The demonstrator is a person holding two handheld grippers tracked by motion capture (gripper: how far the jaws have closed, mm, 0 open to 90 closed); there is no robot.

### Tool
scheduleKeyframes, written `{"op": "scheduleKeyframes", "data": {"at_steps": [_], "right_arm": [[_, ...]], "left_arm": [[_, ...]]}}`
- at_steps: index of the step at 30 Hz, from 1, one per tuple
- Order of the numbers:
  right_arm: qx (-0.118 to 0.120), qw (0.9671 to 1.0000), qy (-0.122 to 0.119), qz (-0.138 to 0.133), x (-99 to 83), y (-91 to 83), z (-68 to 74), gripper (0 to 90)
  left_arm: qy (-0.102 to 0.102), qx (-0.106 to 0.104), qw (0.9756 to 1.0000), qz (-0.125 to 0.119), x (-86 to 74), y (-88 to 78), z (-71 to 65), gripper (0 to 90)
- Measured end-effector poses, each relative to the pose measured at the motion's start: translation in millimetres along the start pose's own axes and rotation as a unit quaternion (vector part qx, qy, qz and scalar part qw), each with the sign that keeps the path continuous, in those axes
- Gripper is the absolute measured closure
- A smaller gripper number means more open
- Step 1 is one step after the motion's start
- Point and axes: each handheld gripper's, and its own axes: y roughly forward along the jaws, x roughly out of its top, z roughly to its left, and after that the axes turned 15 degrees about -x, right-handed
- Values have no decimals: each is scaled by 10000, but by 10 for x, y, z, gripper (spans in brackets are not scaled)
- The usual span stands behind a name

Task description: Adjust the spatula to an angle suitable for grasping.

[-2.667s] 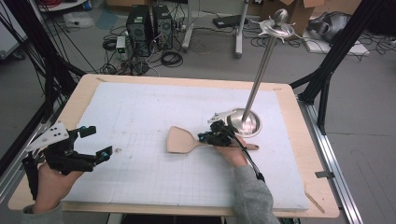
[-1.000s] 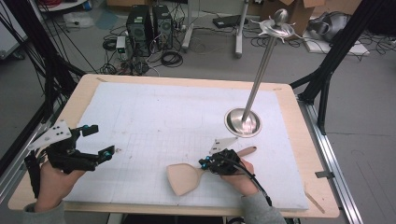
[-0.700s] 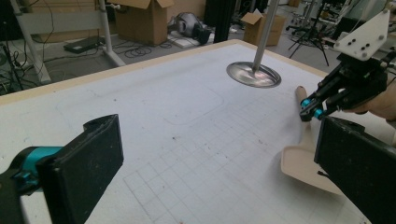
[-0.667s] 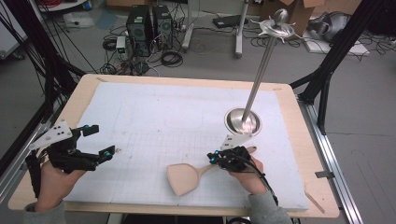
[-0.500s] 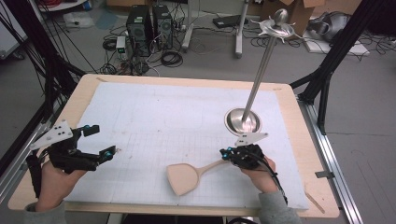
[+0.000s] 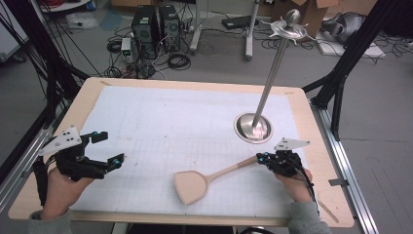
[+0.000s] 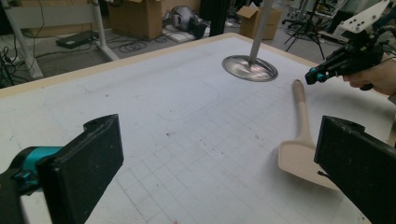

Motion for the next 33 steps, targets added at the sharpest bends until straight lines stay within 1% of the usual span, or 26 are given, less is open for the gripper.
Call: {"op": "scheduleKeyframes", "data": {"at_steps": [5, 11, 12, 14, 20, 21, 23, 25, 30, 33], "right_arm": [[-70, 9998, 64, 177, -117, 16, -90, 900], [-75, 9994, 105, 331, -175, 58, -134, 900], [-100, 9992, 63, 390, -181, 82, -138, 900], [-101, 9991, 59, 405, -183, 91, -139, 900], [-36, 9993, 153, 343, -181, 125, -163, 900], [-40, 9994, 128, 324, -174, 138, -164, 900], [-30, 9995, 133, 295, -172, 150, -168, 900], [-4, 9993, 195, 307, -170, 163, -175, 900], [105, 9994, 185, 289, -144, 206, -207, 900], [54, 9993, 168, 330, -113, 229, -199, 900]], "left_arm": [[-3, -5, 10000, 31, -7, 14, 3, 17], [-7, 4, 10000, 56, -15, 30, 8, 17], [-14, -3, 10000, 52, -17, 29, 10, 17], [-14, 3, 10000, 66, -19, 19, 14, 17], [-39, 43, 10000, 14, -20, -25, 12, 17], [-42, 47, 10000, 5, -20, -27, 11, 17], [-42, 53, 10000, 3, -21, -25, 11, 17], [-41, 47, 10000, 15, -24, -15, 13, 17], [-57, 39, 10000, 47, -32, 11, 14, 17], [-67, 21, 10000, 42, -32, 14, 14, 17]]}}
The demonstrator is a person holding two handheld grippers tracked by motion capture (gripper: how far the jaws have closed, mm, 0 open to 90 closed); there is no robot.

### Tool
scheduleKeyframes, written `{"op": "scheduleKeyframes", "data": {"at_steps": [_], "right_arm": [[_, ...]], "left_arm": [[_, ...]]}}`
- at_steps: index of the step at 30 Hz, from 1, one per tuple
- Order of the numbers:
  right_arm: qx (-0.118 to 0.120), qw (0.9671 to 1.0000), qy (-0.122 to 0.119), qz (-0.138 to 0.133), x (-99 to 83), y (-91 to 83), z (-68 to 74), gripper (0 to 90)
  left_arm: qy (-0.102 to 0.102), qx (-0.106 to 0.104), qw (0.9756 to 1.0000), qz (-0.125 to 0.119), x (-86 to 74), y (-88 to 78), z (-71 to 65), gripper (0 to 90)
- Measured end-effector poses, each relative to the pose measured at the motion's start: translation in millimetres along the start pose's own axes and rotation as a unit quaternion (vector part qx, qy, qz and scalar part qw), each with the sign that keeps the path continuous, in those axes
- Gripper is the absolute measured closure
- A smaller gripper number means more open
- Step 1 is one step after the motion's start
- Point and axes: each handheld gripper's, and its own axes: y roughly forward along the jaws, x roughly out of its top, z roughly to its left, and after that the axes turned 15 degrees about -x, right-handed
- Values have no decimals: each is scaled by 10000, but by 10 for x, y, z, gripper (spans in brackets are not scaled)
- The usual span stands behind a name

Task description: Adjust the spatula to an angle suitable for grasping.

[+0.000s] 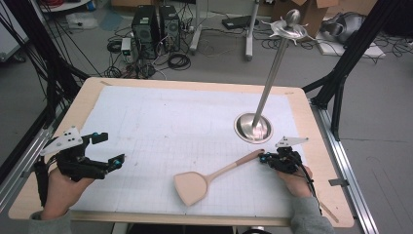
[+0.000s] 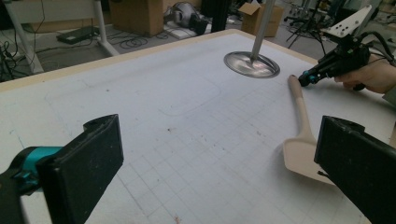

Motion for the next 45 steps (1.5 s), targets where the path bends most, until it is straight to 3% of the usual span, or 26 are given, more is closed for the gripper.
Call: {"op": "scheduleKeyframes", "data": {"at_steps": [12, 45], "right_arm": [[32, 10000, 6, -85, 80, 117, 2, 900], [168, 9995, -264, -108, 501, 480, 328, 900]], "left_arm": [[15, -2, 10000, 41, -4, 18, 5, 17], [-2, 14, 10000, 29, -2, 11, 7, 17]]}}
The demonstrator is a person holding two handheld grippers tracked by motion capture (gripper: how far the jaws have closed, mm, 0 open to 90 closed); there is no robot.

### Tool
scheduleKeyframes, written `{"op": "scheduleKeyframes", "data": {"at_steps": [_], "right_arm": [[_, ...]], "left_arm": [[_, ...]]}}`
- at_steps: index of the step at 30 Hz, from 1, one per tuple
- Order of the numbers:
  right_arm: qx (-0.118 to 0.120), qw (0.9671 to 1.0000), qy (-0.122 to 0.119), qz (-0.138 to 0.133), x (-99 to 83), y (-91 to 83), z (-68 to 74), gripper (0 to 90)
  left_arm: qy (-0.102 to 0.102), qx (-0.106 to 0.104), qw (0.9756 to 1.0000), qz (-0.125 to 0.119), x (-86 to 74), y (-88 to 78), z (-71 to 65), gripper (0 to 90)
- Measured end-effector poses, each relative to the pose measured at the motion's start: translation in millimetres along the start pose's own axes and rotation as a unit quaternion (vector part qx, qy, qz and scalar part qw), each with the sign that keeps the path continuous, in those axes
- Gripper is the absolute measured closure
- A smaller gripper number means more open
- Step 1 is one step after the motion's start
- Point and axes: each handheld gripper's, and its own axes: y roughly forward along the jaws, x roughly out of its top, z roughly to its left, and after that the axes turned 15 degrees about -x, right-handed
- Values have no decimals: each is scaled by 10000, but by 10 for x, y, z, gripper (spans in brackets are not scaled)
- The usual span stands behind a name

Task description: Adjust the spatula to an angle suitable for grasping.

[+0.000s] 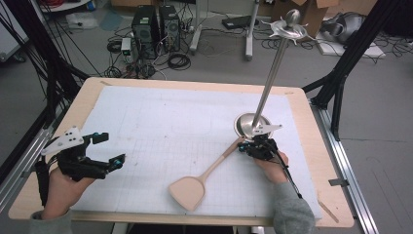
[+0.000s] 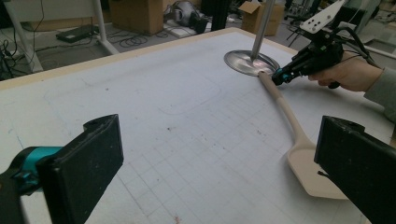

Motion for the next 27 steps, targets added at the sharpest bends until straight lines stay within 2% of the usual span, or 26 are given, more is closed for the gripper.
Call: {"op": "scheduleKeyframes", "data": {"at_steps": [11, 13, 19, 27], "right_arm": [[65, 9998, 179, -32, 115, 166, 39, 900], [62, 9998, 156, -48, 122, 140, 44, 900], [237, 9989, 181, -365, 192, -47, 79, 900], [425, 9979, 11, -497, 265, -153, 245, 900]], "left_arm": [[2, -11, 10000, 4, -2, -16, -4, 17], [1, -4, 10000, 1, -3, -14, -3, 17], [0, 8, 10000, 8, -7, -11, -4, 17], [3, 10, 10000, 6, -1, -17, -8, 17]]}}
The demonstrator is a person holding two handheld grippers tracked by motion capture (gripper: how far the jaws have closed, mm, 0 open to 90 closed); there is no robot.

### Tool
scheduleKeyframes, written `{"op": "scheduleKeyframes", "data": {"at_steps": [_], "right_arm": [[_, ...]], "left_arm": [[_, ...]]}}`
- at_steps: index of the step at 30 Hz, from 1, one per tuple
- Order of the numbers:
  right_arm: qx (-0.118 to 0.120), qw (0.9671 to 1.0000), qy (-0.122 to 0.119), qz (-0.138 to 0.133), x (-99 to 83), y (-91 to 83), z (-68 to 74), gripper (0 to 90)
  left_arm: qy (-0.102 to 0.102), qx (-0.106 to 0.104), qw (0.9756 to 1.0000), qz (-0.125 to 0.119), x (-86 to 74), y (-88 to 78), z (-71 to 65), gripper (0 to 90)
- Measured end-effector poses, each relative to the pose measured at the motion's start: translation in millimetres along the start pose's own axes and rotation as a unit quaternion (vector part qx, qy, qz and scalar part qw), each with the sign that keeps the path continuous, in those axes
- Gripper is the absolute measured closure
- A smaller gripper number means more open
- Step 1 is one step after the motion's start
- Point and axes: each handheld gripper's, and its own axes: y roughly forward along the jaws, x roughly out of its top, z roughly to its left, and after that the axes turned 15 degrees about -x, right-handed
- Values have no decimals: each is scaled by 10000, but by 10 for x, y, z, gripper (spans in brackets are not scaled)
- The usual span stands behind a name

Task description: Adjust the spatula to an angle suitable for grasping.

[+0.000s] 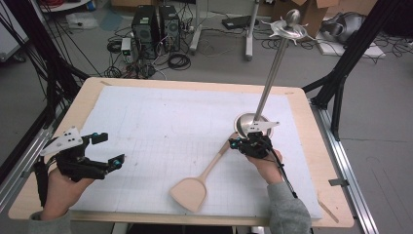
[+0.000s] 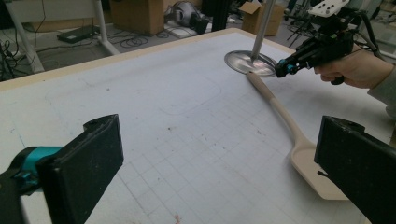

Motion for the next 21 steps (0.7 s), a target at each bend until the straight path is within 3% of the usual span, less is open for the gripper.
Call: {"op": "scheduleKeyframes", "data": {"at_steps": [5, 11, 14, 21], "right_arm": [[236, 9996, -123, -22, 63, 43, 179, 900], [564, 9974, -440, 71, 122, 149, 466, 900], [635, 9957, -651, 154, 144, 220, 601, 900], [806, 9924, -870, 334, 134, 331, 783, 900]], "left_arm": [[14, 5, 10000, -15, 2, -4, 1, 17], [22, -16, 10000, -5, 6, -5, -5, 17], [19, -17, 10000, -11, 7, -7, -6, 17], [20, 0, 10000, -39, 14, -37, -4, 17]]}}
